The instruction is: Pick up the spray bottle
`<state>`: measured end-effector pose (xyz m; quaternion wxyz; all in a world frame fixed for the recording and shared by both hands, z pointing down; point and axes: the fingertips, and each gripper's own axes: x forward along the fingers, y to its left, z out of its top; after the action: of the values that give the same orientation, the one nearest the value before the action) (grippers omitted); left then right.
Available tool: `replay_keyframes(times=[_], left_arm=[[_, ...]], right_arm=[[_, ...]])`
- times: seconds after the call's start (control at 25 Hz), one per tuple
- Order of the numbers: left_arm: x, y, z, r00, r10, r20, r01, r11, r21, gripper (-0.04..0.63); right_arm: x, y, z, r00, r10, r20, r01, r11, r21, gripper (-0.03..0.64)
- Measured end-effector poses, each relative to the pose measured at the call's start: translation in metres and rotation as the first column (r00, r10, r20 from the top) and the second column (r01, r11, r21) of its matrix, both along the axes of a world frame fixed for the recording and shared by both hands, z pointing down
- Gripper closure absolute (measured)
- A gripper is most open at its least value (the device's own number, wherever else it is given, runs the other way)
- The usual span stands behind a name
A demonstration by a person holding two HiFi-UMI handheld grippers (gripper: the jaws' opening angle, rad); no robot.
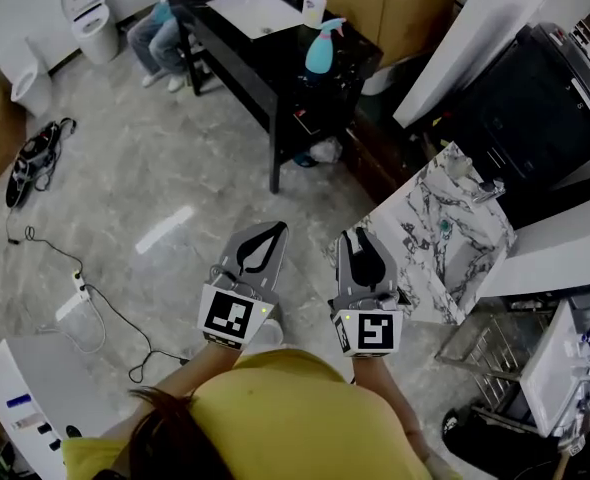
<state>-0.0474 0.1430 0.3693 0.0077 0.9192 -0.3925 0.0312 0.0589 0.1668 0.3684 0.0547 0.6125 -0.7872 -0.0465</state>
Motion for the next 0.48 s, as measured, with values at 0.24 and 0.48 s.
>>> replay_keyframes(times=[0.24,0.48], left_arm=[[-0.007,-0.043,0.006,1.0,0.01,-0.024,-0.011,1.0,-0.024,0.589],[-0.013,-0.07,0.013,0.999,-0.001,-0.046,-0.001,0.999,-0.049,0.589]], right_arm=[[-0.004,-0.041,-0.002,0.999,0.028,-0.017,-0.028,1.0,-0.009,0.522],[-0.007,-0.07,0.003,0.999,0.026,-0.03,-0.026,0.999,-0.023,0.515]])
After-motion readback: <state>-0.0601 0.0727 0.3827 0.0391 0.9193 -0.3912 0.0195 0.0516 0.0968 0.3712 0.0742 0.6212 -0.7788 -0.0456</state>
